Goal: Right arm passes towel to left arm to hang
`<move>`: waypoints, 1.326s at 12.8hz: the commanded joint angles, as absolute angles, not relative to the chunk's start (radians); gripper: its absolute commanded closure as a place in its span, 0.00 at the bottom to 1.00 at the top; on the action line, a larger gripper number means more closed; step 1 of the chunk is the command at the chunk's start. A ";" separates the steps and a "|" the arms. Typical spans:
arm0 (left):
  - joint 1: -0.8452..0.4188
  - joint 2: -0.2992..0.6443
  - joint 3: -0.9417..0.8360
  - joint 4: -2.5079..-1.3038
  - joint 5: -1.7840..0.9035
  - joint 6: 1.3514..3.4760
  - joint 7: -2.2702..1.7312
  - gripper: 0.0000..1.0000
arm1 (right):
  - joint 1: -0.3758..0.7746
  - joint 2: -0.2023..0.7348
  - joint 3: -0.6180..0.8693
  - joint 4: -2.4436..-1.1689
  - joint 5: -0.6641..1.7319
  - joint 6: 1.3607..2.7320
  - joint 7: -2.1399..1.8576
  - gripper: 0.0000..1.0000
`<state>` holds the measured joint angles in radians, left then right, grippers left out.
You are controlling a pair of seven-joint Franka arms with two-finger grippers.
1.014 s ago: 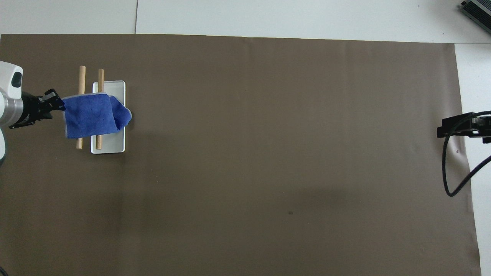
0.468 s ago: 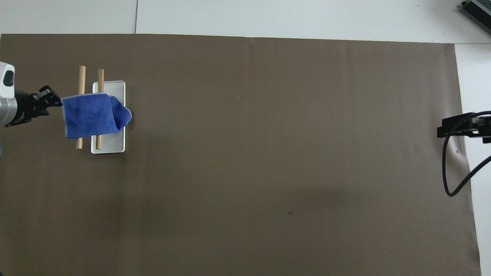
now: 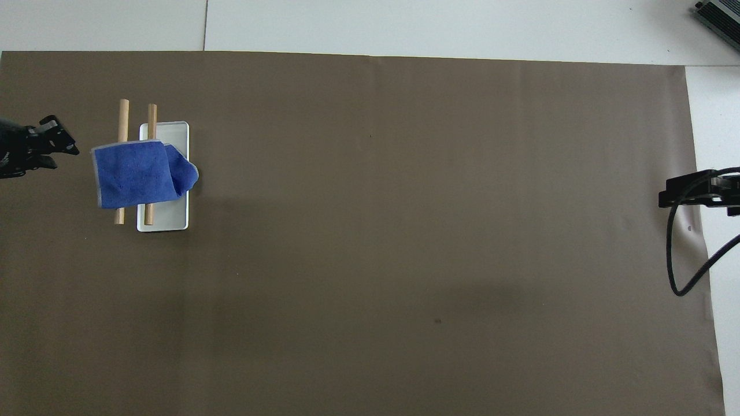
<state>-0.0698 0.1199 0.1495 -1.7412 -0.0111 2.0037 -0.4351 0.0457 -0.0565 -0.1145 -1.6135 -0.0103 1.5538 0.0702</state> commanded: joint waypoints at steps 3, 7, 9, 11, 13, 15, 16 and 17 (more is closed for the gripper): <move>-0.071 0.172 0.137 -1.557 -0.015 1.762 -0.367 0.56 | 0.037 -0.080 -0.110 -1.643 0.008 1.569 0.075 0.00; -0.074 0.163 0.123 -1.491 -0.015 1.580 -0.256 0.56 | 0.037 -0.080 -0.110 -1.643 0.009 1.569 0.075 0.00; -0.074 0.160 0.094 -1.477 -0.015 1.520 -0.255 0.55 | 0.037 -0.080 -0.110 -1.643 0.009 1.569 0.075 0.00; -0.075 0.158 0.081 -1.427 -0.015 1.455 -0.246 0.55 | 0.037 -0.080 -0.110 -1.643 0.008 1.569 0.075 0.00; -0.075 0.150 0.075 -1.422 -0.002 1.387 -0.166 0.55 | 0.037 -0.080 -0.110 -1.643 0.009 1.569 0.075 0.00; -0.077 0.121 0.071 -1.424 0.038 1.379 -0.077 0.47 | 0.035 -0.080 -0.110 -1.643 0.009 1.569 0.075 0.00; -0.077 0.117 0.071 -1.424 0.041 1.388 -0.068 0.35 | 0.037 -0.080 -0.110 -1.643 0.009 1.569 0.075 0.00; -0.077 0.117 0.071 -1.424 0.040 1.396 -0.071 0.09 | 0.037 -0.080 -0.110 -1.643 0.009 1.569 0.075 0.00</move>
<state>-0.0732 0.1281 0.0704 -1.4314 0.0192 1.4094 -0.0975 0.0457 -0.0565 -0.1145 -1.6136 -0.0103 1.5538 0.0702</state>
